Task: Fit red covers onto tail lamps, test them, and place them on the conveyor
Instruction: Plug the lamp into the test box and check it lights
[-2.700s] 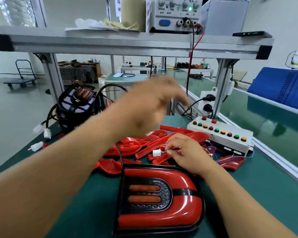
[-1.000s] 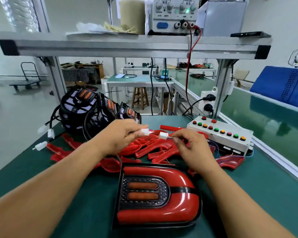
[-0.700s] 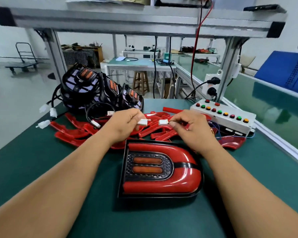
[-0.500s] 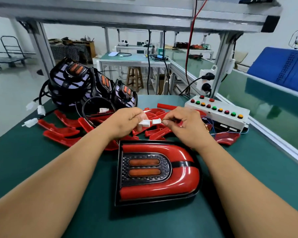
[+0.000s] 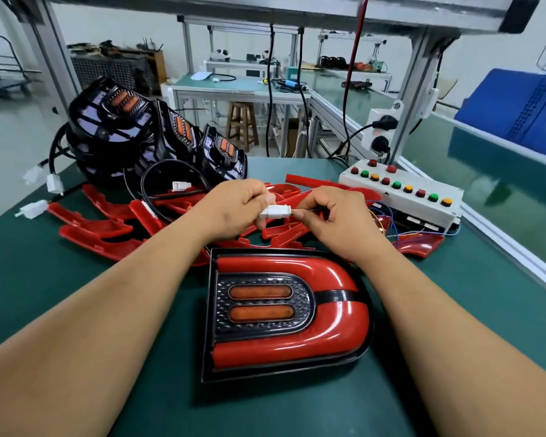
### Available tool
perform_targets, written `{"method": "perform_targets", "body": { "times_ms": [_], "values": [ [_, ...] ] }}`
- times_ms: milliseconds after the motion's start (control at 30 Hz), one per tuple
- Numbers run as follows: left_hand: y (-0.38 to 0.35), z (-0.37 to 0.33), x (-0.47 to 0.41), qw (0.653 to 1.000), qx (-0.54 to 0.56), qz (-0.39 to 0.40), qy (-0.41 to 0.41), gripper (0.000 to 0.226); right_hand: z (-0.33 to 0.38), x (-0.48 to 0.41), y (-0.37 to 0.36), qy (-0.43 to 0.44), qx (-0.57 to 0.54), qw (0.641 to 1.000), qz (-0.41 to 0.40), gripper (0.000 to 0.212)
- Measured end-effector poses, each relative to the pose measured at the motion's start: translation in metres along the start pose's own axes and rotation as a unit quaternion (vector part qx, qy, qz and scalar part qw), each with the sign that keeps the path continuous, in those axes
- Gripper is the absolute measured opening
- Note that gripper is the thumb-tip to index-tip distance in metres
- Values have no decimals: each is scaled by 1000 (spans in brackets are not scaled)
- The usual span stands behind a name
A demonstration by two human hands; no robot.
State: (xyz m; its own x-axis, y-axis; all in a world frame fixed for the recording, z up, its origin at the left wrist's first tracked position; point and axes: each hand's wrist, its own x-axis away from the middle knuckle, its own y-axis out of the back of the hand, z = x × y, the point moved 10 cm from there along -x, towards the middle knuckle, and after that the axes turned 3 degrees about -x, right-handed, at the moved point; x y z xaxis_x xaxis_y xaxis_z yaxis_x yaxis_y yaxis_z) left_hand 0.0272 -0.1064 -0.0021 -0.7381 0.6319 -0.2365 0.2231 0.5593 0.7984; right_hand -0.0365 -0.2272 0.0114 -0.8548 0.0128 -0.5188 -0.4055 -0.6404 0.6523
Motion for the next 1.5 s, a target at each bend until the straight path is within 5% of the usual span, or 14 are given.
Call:
{"method": "perform_targets", "body": {
  "times_ms": [1000,1100,1267,1367,1500],
  "values": [
    [1,-3,4,999,-39,11,20,25,-4,-3,-13,-44,-21,997,56,10],
    [18,-15,18,995,-94,10,11,42,-13,-2,-14,-68,5,996,65,15],
    [-3,-19,85,945,-199,257,26,134,-18,0,-11,-83,24,994,67,26],
    [-28,-28,125,920,-245,307,-12,145,-15,-1,-11,-75,23,995,65,23],
    [-32,-33,132,928,-285,240,-25,148,-16,0,-10,-66,24,996,56,17]
  ]
}}
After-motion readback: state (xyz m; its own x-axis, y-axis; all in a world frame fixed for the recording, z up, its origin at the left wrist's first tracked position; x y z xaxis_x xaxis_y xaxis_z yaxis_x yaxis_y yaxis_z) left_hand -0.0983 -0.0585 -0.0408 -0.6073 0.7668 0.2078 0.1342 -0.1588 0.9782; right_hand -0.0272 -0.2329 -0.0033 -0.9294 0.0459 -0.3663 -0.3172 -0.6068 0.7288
